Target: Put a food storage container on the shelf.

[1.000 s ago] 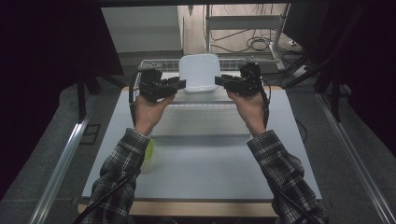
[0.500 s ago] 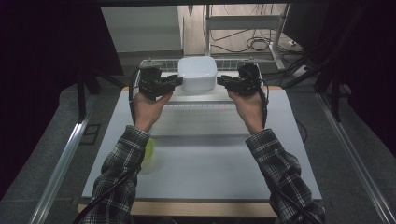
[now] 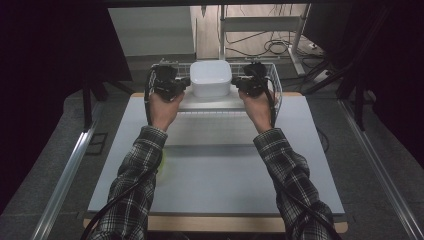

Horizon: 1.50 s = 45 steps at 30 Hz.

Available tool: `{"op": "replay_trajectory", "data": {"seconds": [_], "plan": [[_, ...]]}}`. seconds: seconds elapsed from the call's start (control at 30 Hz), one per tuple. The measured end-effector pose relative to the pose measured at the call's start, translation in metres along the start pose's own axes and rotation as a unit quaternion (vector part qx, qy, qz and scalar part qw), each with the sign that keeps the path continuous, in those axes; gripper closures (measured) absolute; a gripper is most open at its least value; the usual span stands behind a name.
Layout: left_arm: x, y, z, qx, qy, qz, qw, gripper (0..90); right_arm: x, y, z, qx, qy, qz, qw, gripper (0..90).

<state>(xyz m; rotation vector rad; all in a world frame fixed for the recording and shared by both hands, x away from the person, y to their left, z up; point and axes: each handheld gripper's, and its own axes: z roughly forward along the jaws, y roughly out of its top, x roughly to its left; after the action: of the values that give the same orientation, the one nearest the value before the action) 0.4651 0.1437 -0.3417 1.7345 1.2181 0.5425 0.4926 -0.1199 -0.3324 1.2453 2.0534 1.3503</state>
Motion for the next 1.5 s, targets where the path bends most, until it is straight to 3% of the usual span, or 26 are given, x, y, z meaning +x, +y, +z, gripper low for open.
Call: {"op": "replay_trajectory", "data": {"seconds": [0.1, 0.57, 0.73, 0.93, 1.07, 1.17, 1.2, 1.37, 1.5], "plan": [[0.003, -0.001, -0.001, 0.001, -0.012, -0.015, 0.9998, 90.0, 0.002, 0.0, -0.002, 0.004, -0.001, -0.002, 1.0, 89.8], [-0.01, -0.011, -0.014, 0.005, -0.039, 0.001, 0.9992, 90.0, 0.004, -0.012, -0.024, 0.01, 0.007, -0.01, 0.9999, 89.8], [-0.009, -0.009, -0.012, 0.002, -0.028, 0.004, 0.9996, 90.0, 0.005, -0.013, -0.024, 0.011, 0.006, -0.013, 0.9998, 89.8], [-0.007, -0.01, -0.014, -0.002, -0.038, 0.001, 0.9993, 89.8, 0.006, -0.014, -0.024, 0.012, 0.005, -0.018, 0.9997, 89.7], [-0.005, -0.013, -0.028, -0.01, -0.028, 0.024, 0.9993, 81.0, 0.008, -0.016, -0.032, 0.002, 0.006, -0.029, 0.9996, 86.0], [-0.004, -0.018, -0.036, -0.015, -0.033, 0.024, 0.9991, 71.2, 0.01, -0.019, -0.039, -0.002, 0.003, -0.042, 0.9991, 82.6], [-0.005, -0.026, -0.044, -0.013, -0.039, 0.031, 0.9987, 65.2, 0.011, -0.024, -0.048, -0.004, 0.016, -0.047, 0.9988, 76.3], [-0.008, -0.047, -0.063, -0.018, -0.055, 0.039, 0.9976, 55.4, 0.015, -0.04, -0.064, -0.002, 0.045, -0.055, 0.9974, 67.1], [-0.014, -0.067, -0.082, -0.028, -0.08, 0.04, 0.9956, 49.8, 0.02, -0.054, -0.077, -0.003, 0.064, -0.064, 0.9959, 59.9]]}}
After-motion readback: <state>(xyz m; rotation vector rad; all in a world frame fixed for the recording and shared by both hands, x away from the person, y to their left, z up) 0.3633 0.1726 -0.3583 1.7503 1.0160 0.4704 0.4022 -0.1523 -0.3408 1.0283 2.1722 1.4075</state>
